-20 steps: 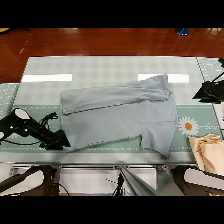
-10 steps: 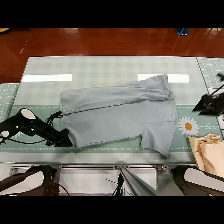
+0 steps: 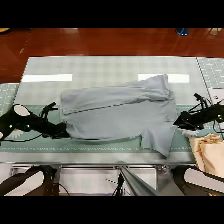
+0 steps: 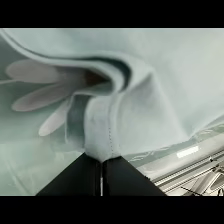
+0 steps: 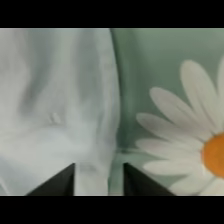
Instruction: Fold the shirts.
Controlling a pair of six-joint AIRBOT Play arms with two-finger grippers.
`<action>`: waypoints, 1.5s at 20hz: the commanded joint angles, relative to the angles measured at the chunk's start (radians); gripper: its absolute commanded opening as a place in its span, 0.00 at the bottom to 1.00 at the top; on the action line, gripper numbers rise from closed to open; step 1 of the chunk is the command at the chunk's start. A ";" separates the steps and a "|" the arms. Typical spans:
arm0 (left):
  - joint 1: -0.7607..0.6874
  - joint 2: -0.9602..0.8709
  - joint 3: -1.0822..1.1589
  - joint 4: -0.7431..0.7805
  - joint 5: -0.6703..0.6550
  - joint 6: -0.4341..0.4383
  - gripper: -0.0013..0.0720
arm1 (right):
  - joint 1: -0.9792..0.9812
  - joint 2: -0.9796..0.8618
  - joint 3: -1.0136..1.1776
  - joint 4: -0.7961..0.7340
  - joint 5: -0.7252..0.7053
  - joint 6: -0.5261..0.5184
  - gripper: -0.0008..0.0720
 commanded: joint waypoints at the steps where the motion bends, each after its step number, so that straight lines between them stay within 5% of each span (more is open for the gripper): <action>1: -0.001 0.010 0.056 -0.012 -0.030 0.000 0.05 | 0.085 0.001 -0.035 0.017 -0.140 0.023 0.27; 2: -0.001 0.011 0.080 -0.012 -0.032 0.000 0.04 | 0.106 0.001 -0.033 0.019 -0.155 0.024 0.08; 3: 0.000 0.013 0.113 -0.012 -0.038 0.000 0.05 | 0.120 0.001 -0.023 0.027 -0.148 0.024 0.04; 7: 0.001 0.065 0.303 -0.011 -0.037 -0.002 0.04 | 0.124 0.054 0.148 0.123 -0.054 0.006 0.04; 11: 0.000 0.074 0.438 -0.011 0.082 -0.068 0.04 | 0.130 0.080 0.359 0.451 -0.311 0.005 0.04; 19: -0.020 -0.134 0.438 -0.047 0.274 -0.110 0.05 | 0.290 -0.149 0.448 0.411 -0.614 0.018 0.04; 27: -0.010 -0.317 0.438 -0.063 0.356 -0.114 0.05 | 0.364 -0.288 0.448 0.356 -0.697 0.023 0.05; 28: -0.010 -0.321 0.438 -0.064 0.364 -0.114 0.09 | 0.363 -0.286 0.450 0.311 -0.696 0.022 0.16; 29: -0.010 -0.322 0.438 -0.063 0.364 -0.113 0.21 | 0.360 -0.284 0.457 0.278 -0.678 0.021 0.54; 30: -0.010 -0.320 0.438 -0.063 0.357 -0.114 0.49 | 0.355 -0.279 0.475 0.241 -0.628 -0.001 0.79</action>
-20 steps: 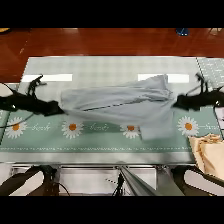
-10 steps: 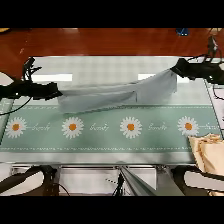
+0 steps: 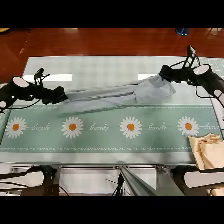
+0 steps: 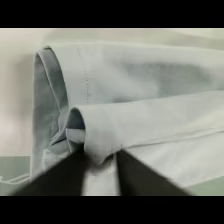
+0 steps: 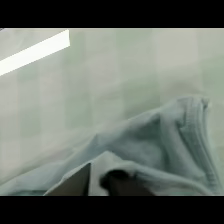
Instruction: Fold the shirts.
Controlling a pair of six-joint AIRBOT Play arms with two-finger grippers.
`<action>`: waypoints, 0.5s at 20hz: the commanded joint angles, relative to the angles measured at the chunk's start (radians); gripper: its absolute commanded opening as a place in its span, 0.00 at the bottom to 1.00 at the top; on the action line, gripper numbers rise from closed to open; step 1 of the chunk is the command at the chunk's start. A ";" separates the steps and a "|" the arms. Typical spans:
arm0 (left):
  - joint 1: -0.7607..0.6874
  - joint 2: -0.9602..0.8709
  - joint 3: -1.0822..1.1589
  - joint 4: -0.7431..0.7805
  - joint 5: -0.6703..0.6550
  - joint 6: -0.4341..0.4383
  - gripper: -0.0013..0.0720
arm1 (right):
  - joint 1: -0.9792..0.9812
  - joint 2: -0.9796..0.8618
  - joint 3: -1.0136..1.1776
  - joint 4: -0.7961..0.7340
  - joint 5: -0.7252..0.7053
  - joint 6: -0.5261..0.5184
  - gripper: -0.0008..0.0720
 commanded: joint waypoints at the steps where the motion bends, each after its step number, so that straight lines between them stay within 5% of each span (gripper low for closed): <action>1: 0.006 -0.016 0.005 0.000 -0.007 0.000 0.79 | -0.010 0.002 0.048 -0.172 0.101 -0.047 0.79; 2: 0.014 -0.014 0.013 0.003 -0.049 0.000 0.85 | -0.023 0.013 0.079 -0.288 0.157 -0.037 0.79; 6: 0.030 -0.003 0.052 -0.005 -0.219 0.023 0.83 | -0.086 0.023 0.171 -0.757 0.345 0.103 0.80; 10: 0.014 0.000 0.055 -0.009 -0.238 0.031 0.82 | -0.218 -0.039 0.171 -0.392 0.439 -0.008 0.84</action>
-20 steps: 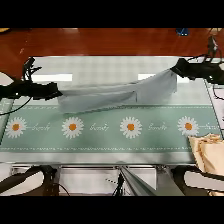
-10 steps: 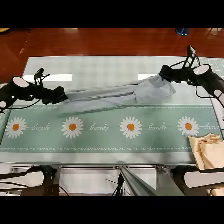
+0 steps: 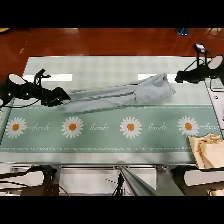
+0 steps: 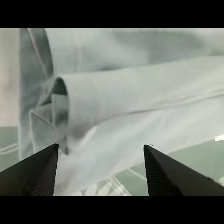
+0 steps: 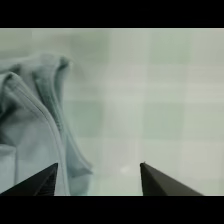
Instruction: Fold the shirts.
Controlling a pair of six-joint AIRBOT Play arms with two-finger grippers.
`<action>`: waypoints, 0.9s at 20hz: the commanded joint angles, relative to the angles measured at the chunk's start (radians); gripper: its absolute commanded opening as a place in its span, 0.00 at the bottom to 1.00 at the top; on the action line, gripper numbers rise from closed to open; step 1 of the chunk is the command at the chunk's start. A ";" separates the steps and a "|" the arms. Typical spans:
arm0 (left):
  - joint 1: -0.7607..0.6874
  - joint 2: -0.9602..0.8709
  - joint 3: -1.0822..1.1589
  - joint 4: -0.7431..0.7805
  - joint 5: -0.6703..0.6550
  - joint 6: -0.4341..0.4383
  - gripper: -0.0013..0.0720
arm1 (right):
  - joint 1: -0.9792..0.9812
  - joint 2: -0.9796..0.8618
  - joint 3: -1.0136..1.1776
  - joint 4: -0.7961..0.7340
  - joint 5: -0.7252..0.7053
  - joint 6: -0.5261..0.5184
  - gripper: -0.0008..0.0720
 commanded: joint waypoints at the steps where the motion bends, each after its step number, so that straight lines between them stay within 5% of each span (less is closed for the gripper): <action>1: -0.012 0.002 0.006 -0.003 -0.045 0.011 0.82 | -0.110 -0.062 0.014 0.248 0.112 -0.058 0.85; 4: -0.026 0.002 0.006 -0.006 -0.045 0.028 0.82 | -0.143 -0.140 0.015 0.443 0.146 -0.084 0.85; 10: -0.031 0.002 0.006 -0.007 -0.045 0.040 0.81 | -0.021 -0.242 0.015 0.514 0.145 -0.108 0.82; 11: -0.032 0.002 0.006 -0.007 -0.045 0.040 0.81 | 0.003 -0.247 0.015 0.502 0.121 -0.108 0.79; 12: -0.031 0.002 0.006 -0.007 -0.045 0.040 0.80 | 0.022 -0.244 0.015 0.497 0.101 -0.122 0.56; 13: -0.031 0.002 0.008 -0.007 -0.045 0.040 0.65 | 0.037 -0.231 0.015 0.500 0.094 -0.147 0.11; 14: -0.031 0.004 0.013 -0.008 -0.046 0.040 0.38 | 0.046 -0.210 0.015 0.499 0.093 -0.159 0.04; 16: -0.031 0.008 0.034 -0.059 -0.076 0.070 0.04 | 0.050 -0.137 0.015 0.497 0.099 -0.181 0.04; 18: -0.037 0.011 0.055 -0.222 -0.114 0.153 0.05 | 0.052 -0.035 0.015 0.497 0.140 -0.187 0.04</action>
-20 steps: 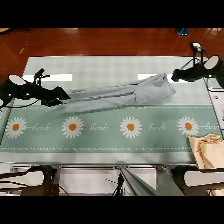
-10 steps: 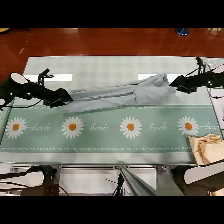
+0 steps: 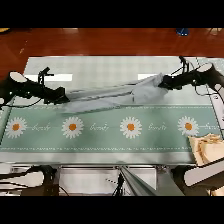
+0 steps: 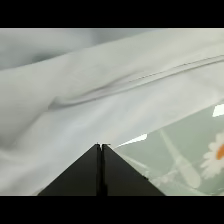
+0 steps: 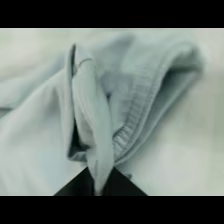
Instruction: Fold the shirts.
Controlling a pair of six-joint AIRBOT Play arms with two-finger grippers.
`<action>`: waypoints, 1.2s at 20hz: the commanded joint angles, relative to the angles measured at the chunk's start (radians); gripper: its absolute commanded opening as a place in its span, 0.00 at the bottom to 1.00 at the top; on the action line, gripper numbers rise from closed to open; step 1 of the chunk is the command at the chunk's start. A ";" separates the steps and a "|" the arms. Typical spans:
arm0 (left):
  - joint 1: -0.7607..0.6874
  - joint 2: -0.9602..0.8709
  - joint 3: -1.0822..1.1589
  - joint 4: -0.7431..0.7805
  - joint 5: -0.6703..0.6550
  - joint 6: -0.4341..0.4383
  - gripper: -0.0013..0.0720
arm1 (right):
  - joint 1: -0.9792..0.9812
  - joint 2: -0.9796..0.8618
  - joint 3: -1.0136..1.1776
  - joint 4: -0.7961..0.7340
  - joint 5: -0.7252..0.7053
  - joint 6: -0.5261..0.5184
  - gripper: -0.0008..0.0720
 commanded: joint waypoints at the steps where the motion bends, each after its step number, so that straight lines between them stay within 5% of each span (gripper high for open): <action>1: -0.016 0.006 0.025 -0.242 -0.048 0.094 0.05 | 0.023 0.148 0.001 0.005 0.060 -0.026 0.04; 4: -0.114 0.004 0.024 -0.397 0.025 0.110 0.05 | 0.086 0.314 0.001 -0.076 0.134 0.009 0.04; 13: -0.602 -0.091 0.024 -0.412 0.360 -0.034 0.04 | 0.306 0.690 0.001 -0.336 0.235 0.311 0.04; 19: -0.821 -0.187 0.025 -0.653 0.539 -0.031 0.05 | 0.308 0.776 0.000 -0.373 0.375 0.357 0.04; 24: -0.726 -0.152 0.024 -0.589 0.468 0.057 0.04 | 0.309 0.777 0.000 -0.383 0.369 0.360 0.04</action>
